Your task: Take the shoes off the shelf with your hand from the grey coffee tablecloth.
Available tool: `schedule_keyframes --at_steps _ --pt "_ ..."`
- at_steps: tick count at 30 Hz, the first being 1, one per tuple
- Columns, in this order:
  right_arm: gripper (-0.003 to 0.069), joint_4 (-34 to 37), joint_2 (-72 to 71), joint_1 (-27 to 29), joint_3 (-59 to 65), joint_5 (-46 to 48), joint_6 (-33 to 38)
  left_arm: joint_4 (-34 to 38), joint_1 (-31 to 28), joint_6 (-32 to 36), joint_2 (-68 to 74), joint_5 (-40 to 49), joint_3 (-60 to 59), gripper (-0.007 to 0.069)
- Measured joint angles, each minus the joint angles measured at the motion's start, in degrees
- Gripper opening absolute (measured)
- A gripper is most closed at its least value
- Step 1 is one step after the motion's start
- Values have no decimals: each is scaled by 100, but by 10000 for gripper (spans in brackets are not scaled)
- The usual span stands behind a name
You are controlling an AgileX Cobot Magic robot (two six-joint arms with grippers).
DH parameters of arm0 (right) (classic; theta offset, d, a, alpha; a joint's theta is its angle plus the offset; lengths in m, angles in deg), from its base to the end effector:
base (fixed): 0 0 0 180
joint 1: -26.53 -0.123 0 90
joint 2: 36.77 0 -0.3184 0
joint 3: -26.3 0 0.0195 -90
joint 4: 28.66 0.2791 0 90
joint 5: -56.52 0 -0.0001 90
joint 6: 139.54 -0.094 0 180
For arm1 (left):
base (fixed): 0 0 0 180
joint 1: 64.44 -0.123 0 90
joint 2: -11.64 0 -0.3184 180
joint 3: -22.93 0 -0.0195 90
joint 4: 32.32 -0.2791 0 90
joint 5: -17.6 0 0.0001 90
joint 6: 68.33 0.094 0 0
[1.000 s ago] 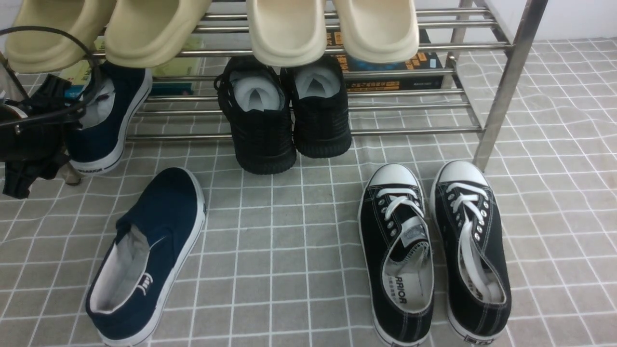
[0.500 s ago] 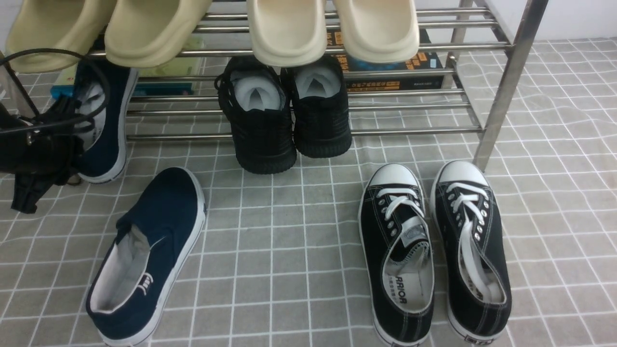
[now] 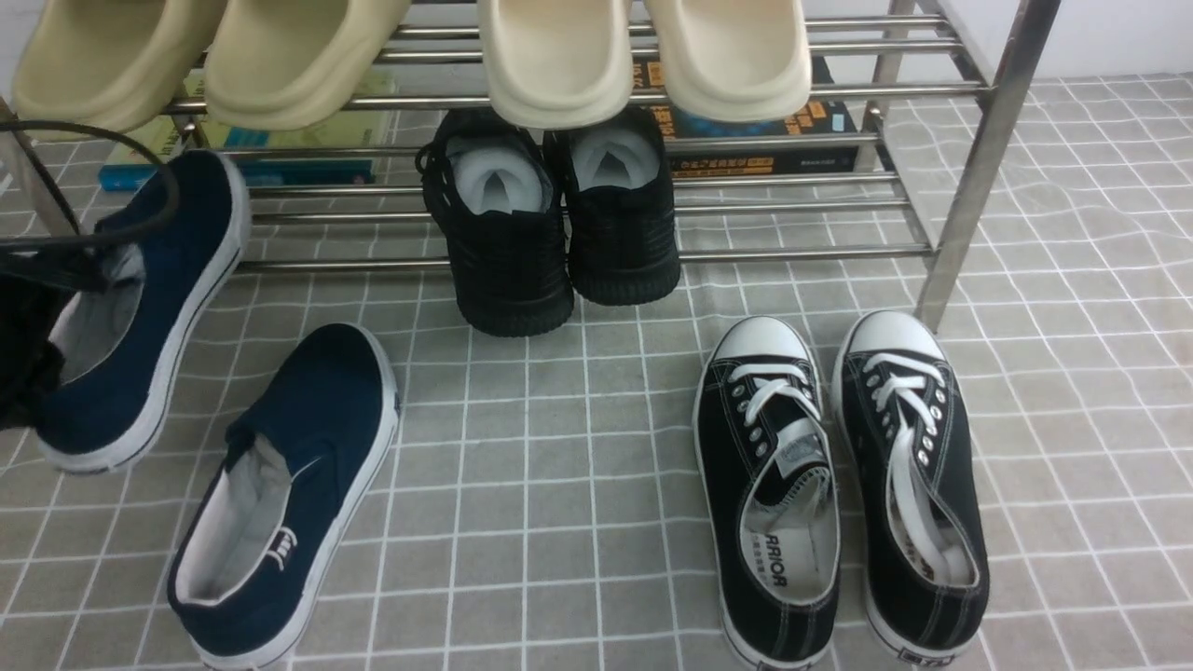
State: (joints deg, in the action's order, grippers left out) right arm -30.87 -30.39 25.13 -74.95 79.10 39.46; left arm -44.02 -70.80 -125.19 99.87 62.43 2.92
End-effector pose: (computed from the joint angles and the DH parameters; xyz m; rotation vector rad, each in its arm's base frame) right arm 0.0495 -0.0002 0.1728 -0.0299 1.8794 -0.0096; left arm 0.3009 0.0471 0.2899 -1.2587 2.3239 -0.0556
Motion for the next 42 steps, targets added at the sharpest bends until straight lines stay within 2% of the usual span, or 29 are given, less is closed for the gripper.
schedule_keyframes --at_steps 4,14,26,29,34,38,41,42 --pt "239 0 0 0 0 0 0 -445 0 -87 -241 357 -508 57" --pt "239 0 0 0 0 0 0 -522 0 -34 -311 -166 -1271 57" --pt "239 0 0 0 0 0 0 -524 0 204 -311 18 -1345 57" --pt "239 0 0 0 0 0 0 -524 0 256 -311 24 -1345 79" --pt "239 0 0 0 0 0 0 -519 0 719 -317 124 -1304 225" --pt "239 0 0 0 0 0 0 -476 0 1226 -419 569 -950 338" --pt "239 0 0 0 0 0 0 -477 0 1573 -558 884 -716 367" --pt "239 0 0 0 0 0 0 -473 0 1893 -733 1153 -533 366"
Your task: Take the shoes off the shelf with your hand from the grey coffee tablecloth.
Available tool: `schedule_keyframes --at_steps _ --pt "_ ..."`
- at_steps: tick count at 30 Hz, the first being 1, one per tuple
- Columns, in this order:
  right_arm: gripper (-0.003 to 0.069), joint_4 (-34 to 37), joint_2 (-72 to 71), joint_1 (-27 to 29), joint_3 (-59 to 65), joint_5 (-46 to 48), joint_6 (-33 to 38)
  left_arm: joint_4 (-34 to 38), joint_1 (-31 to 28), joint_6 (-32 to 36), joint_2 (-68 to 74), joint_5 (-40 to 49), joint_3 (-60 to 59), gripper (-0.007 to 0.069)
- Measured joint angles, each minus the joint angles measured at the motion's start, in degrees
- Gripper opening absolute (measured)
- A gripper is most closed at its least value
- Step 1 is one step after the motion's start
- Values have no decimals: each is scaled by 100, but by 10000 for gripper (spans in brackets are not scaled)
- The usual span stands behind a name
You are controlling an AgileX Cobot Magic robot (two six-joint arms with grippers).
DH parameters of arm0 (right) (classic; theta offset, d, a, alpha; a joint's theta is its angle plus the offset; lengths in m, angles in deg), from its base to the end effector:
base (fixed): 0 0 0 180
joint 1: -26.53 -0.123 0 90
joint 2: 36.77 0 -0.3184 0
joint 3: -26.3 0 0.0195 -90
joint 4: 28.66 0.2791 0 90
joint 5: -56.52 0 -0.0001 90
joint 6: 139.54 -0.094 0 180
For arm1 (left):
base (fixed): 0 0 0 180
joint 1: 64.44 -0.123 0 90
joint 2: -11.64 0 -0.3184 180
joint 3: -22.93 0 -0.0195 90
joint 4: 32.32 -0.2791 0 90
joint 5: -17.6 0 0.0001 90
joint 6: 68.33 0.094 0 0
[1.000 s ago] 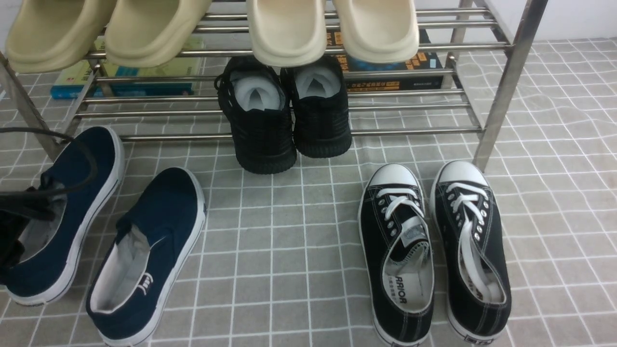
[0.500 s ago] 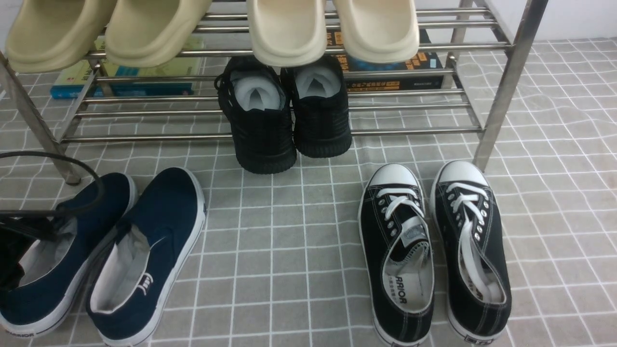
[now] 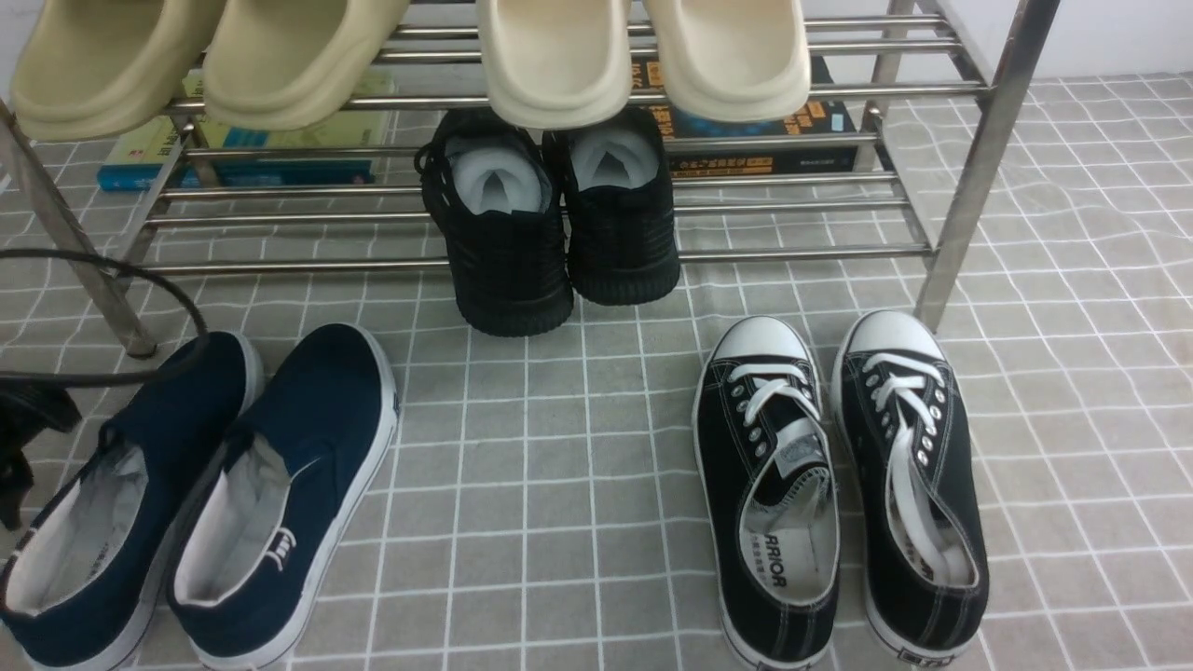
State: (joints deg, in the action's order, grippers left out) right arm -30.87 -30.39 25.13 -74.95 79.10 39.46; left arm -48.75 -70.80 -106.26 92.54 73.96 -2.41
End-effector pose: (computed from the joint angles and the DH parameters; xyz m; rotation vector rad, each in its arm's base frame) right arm 0.0495 -0.0002 0.1728 -0.0299 1.8794 -0.0096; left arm 0.2480 0.0499 0.2914 -0.8848 2.6258 0.2373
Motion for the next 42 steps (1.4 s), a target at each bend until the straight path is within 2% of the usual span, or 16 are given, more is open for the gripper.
schedule_keyframes --at_steps 3,7,10,11,13,15,18,22,25,30,42 --pt "239 0 0 0 0 0 0 60 0 654 -365 337 147 307" --pt "239 0 0 0 0 0 0 417 0 1708 -972 799 159 150" --pt "239 0 0 0 0 0 0 1106 0 2654 -1696 909 83 27" --pt "239 0 0 0 0 0 0 1159 0 2718 -1754 909 83 27" --pt "239 0 0 0 0 0 0 1899 0 3551 -2621 784 -210 1" --pt "239 0 0 0 0 0 0 2442 0 4088 -3218 533 -528 1" --pt "239 0 0 0 0 0 0 3168 0 4536 -4079 6 -1089 1" --pt "239 0 0 0 0 0 0 3823 0 4773 -5088 -797 -1901 1" --pt "239 0 0 0 0 0 0 3983 0 4829 -5685 -969 -2286 3" --pt "239 0 0 0 0 0 0 3717 0 4886 -6110 -1188 -2547 11" --pt "239 0 0 0 0 0 0 3370 0 4876 -6163 -2109 -2927 21"
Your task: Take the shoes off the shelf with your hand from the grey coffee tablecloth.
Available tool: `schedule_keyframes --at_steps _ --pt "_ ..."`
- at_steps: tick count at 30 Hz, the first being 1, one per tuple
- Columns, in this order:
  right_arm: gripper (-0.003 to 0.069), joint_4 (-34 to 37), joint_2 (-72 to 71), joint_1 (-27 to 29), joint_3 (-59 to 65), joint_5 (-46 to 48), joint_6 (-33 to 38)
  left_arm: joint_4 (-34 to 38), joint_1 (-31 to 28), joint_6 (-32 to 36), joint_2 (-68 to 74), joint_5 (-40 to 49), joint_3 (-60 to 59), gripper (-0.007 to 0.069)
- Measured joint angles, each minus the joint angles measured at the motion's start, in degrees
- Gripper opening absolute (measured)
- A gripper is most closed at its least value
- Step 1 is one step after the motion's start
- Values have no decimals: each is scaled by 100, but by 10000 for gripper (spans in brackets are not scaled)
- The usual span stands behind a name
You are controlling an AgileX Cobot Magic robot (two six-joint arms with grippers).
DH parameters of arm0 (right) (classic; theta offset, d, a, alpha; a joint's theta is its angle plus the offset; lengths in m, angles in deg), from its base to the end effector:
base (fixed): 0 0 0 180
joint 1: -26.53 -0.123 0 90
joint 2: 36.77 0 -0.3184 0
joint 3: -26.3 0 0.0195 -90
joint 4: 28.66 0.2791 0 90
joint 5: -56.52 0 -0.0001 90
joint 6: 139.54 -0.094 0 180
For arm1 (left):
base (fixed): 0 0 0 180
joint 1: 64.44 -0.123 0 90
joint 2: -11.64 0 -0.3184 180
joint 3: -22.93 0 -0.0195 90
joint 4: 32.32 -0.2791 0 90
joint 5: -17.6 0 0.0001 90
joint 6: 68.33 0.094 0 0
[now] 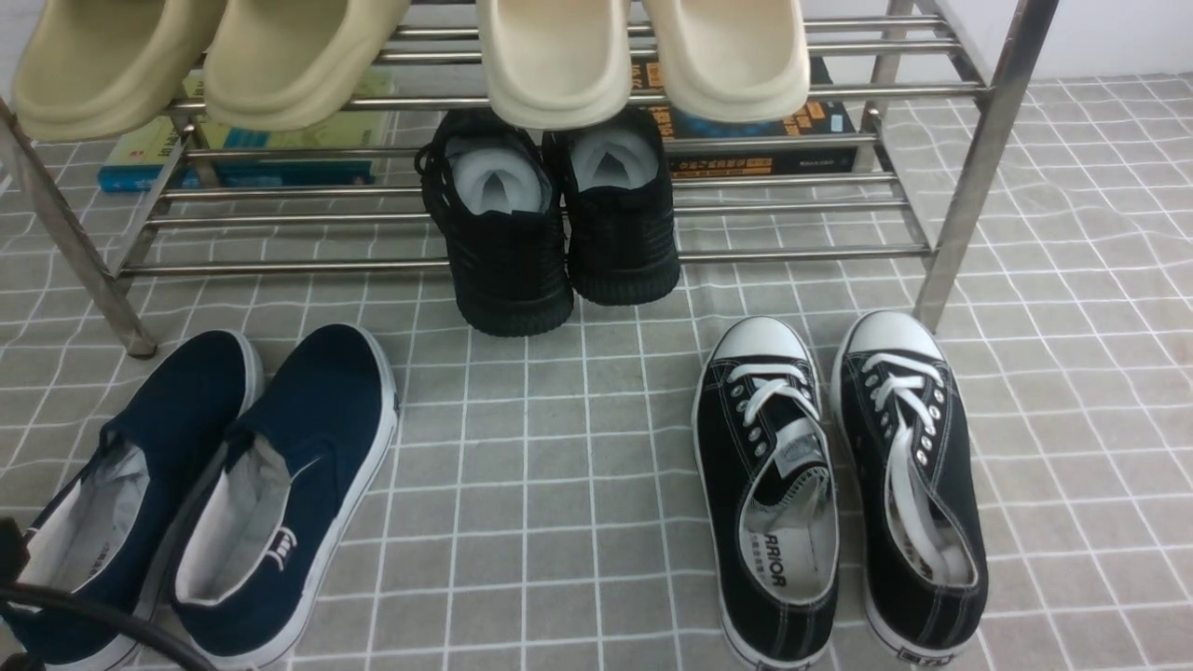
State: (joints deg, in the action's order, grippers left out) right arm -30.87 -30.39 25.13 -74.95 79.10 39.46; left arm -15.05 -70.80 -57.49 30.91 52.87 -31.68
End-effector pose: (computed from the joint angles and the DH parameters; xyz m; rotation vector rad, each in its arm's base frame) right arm 0.0495 -0.0002 0.1728 -0.0299 1.8794 -0.0096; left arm 0.0517 -0.0105 0.2957 -0.0422 1.8801 -0.1268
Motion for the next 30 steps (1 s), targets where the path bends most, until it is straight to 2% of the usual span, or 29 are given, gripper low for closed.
schedule_keyframes --at_steps 7,9,12,16,30 --pt "239 0 0 0 0 0 0 -933 15 -975 -589 -723 -1037 22" --pt "239 0 0 0 0 0 0 -1488 243 -1481 -894 -926 -1450 22" --pt "239 0 0 0 0 0 0 -1822 640 -1727 -1136 -1203 -1777 27" --pt "239 0 0 0 0 0 0 -1960 930 -1786 -1281 -1398 -2167 33" --pt "239 0 0 0 0 0 0 -1997 944 -1806 -1304 -1383 -2482 44"
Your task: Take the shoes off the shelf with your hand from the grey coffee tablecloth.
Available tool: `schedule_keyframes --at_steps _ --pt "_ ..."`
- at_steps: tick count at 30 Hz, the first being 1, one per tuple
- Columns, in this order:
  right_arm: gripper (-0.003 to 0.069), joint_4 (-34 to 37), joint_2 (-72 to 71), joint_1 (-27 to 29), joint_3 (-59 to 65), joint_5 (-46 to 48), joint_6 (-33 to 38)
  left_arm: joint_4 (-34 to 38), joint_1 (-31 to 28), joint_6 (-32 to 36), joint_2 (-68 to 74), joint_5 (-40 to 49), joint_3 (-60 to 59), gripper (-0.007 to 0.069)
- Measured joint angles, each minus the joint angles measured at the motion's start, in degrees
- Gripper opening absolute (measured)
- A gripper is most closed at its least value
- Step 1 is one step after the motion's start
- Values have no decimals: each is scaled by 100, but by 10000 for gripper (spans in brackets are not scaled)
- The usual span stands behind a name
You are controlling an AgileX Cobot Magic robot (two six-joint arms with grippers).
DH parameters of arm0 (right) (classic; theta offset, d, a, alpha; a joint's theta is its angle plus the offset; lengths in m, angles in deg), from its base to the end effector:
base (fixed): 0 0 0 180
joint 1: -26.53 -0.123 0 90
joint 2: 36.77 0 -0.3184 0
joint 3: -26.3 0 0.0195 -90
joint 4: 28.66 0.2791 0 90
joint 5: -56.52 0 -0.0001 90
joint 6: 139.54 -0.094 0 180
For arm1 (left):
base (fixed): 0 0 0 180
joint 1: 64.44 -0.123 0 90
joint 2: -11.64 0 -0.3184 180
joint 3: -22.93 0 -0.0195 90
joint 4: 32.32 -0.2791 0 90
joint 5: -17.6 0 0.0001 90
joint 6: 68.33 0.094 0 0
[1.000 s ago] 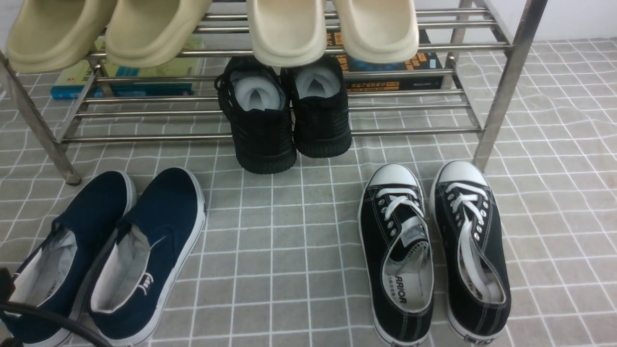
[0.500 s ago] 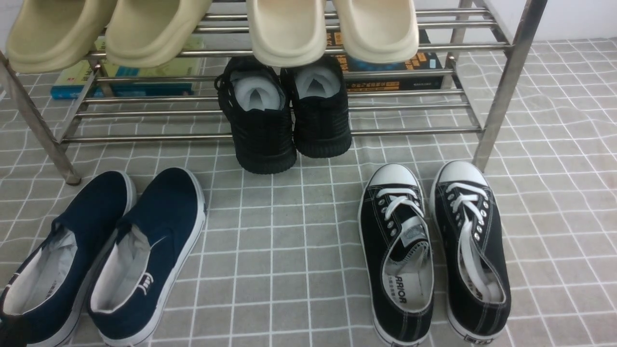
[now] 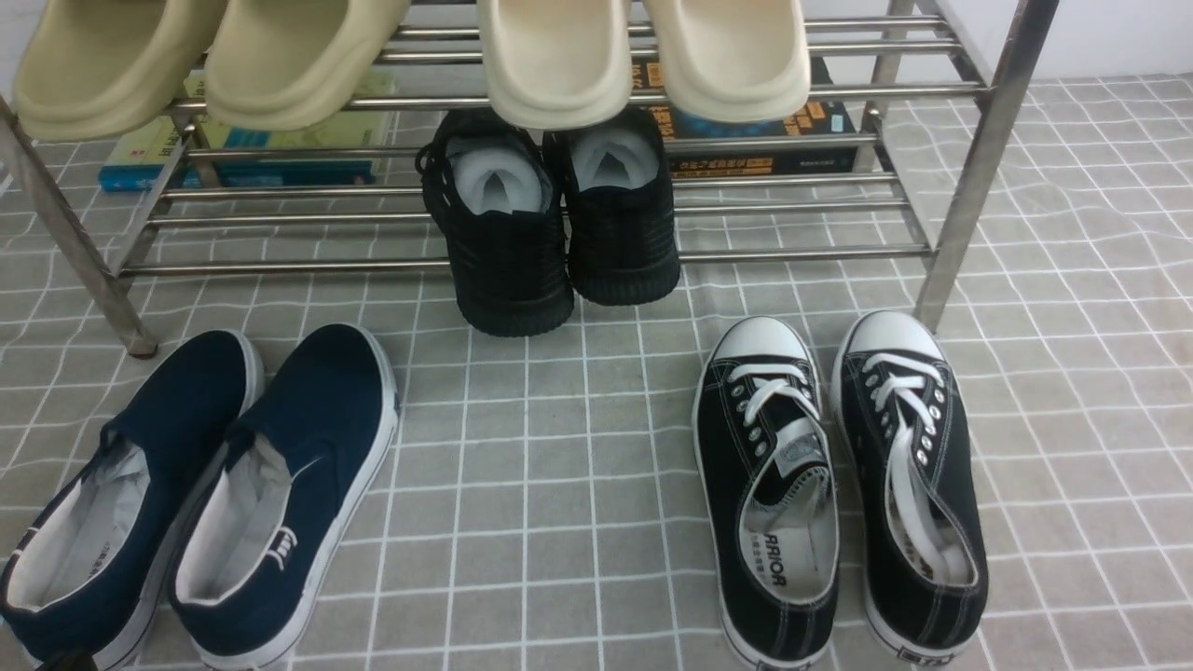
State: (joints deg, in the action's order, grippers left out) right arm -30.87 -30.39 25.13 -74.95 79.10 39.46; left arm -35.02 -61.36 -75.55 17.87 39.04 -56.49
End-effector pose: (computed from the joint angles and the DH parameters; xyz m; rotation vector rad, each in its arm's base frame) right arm 0.0495 -0.0002 0.1728 -0.0299 1.8794 -0.0096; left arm 0.0501 -0.0011 0.1705 -0.0384 1.8690 -0.0777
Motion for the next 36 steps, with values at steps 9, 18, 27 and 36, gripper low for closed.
schedule_keyframes --at_steps 9,18,27,36 --pt "239 0 0 0 0 0 0 0 0 0 0 7 0 54" --pt "239 0 0 0 0 0 0 0 0 -5 0 7 0 59" --pt "239 0 0 0 0 0 0 0 0 -5 0 7 0 65" --pt "239 0 0 0 0 0 0 0 0 -5 0 7 0 71"
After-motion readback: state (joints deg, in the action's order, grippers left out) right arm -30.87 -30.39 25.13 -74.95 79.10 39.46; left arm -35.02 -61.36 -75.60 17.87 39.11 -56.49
